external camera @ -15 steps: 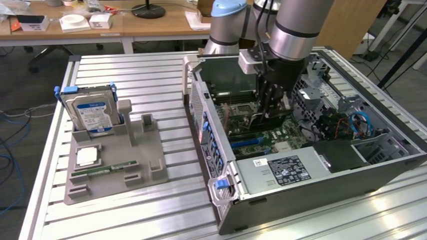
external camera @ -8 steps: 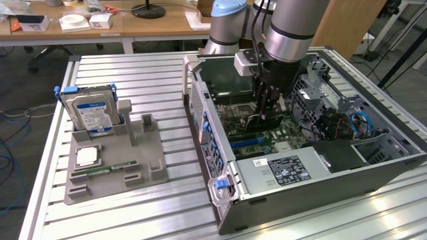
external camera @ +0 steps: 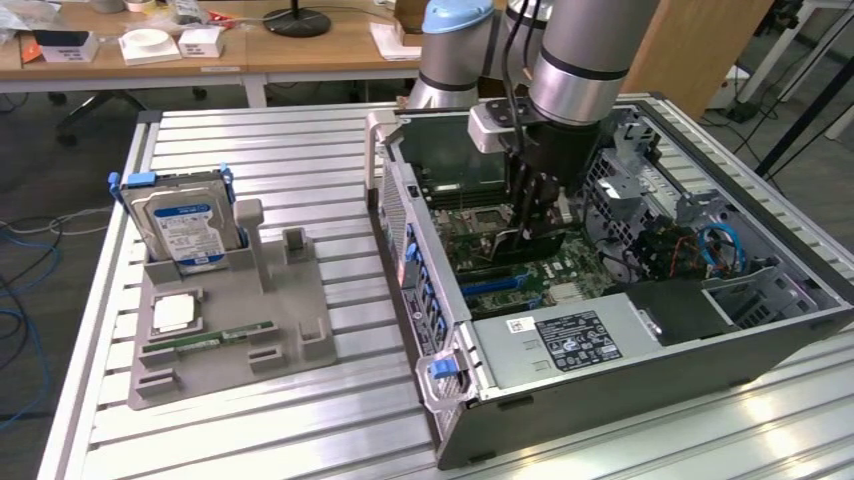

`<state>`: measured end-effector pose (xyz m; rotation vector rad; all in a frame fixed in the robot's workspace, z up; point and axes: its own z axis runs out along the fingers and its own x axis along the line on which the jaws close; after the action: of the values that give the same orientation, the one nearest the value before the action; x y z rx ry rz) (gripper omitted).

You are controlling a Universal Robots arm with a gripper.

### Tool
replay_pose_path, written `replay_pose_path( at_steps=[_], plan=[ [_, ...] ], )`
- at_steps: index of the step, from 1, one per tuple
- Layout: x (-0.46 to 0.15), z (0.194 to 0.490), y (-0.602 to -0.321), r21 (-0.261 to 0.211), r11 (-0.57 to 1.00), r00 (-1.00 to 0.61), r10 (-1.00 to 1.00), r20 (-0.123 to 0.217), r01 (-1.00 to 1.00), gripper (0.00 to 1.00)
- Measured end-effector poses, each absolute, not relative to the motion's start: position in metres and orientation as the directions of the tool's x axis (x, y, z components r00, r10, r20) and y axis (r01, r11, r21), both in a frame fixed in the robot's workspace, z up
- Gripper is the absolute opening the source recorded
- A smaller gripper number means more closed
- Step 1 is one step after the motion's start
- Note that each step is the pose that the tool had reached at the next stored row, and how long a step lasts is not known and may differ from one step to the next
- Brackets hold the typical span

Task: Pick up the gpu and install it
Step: 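Insert the gpu into the slot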

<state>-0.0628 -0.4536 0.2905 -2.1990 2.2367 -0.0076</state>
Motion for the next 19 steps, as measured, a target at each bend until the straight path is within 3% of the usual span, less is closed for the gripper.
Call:
replay_pose_path(
  at_steps=[19],
  plan=[
    [-0.0631, 0.2836, -0.4536, -0.007, 0.017, -0.017, -1.0, 0.0, -1.0, 0.26]
  ],
)
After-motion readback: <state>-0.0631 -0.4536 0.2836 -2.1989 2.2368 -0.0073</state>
